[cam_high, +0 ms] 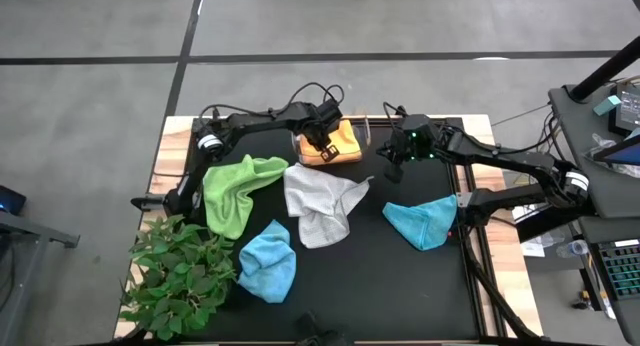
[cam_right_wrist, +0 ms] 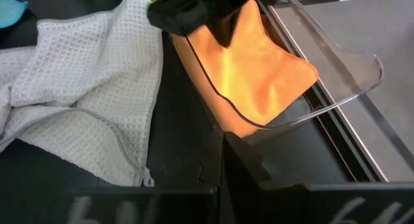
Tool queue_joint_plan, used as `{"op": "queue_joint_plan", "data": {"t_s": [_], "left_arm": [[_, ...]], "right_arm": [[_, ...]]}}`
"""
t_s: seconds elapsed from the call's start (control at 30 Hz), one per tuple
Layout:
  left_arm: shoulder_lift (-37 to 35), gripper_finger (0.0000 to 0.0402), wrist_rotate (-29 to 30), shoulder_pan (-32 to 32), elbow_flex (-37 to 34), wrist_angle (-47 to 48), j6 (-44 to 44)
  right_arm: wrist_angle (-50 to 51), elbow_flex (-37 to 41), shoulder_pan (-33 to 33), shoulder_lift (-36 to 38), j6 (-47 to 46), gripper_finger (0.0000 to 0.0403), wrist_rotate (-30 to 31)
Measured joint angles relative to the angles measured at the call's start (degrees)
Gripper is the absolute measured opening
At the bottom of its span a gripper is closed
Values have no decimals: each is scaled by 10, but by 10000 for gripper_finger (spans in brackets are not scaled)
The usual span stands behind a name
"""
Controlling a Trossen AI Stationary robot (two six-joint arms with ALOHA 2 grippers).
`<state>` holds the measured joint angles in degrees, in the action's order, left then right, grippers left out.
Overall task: Fold microfiber towels
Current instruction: Put the orange microfiber cloth into the transparent bin
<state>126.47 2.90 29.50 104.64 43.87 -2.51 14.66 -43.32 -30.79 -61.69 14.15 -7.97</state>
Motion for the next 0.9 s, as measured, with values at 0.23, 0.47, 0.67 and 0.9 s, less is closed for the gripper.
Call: {"op": "queue_joint_plan", "data": {"t_s": [0.23,0.47,0.67,0.9], "left_arm": [[-5,0,5,0,8,7,8],[-45,0,4,9,27,79,149],[-38,0,2,28,6,53,177],[-14,0,2,31,1,41,163]], "right_arm": [[0,1,0,0,0,9,0],[-2,3,0,0,5,9,0],[-2,4,0,0,8,9,0],[-4,4,0,0,9,9,0]]}}
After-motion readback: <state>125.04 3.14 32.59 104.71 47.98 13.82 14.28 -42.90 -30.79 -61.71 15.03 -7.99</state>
